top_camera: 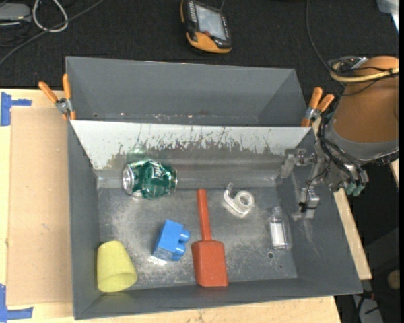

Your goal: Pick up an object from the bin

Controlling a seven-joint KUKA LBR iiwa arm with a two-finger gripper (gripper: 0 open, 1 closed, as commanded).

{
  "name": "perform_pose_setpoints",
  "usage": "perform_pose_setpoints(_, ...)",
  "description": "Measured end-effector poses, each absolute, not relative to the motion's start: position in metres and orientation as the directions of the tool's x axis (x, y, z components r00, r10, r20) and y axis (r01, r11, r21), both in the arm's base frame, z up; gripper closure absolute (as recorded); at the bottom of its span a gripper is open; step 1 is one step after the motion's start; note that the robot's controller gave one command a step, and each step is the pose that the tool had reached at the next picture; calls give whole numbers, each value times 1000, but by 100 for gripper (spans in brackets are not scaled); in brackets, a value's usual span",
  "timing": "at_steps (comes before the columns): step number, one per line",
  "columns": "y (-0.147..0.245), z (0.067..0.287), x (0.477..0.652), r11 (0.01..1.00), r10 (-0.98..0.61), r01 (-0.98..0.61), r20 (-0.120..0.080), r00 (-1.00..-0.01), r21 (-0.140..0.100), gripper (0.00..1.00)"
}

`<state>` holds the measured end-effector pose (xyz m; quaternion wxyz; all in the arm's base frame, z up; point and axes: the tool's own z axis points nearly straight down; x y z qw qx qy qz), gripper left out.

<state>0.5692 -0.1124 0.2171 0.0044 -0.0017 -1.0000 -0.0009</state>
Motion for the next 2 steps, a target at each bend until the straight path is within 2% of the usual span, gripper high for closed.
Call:
perform_pose_setpoints(1,-112,222,571,1000,-1,-1,1,-1000,1,0)
perform_pose_setpoints(2,-84,79,606,994,110,110,0,-994,2,0)
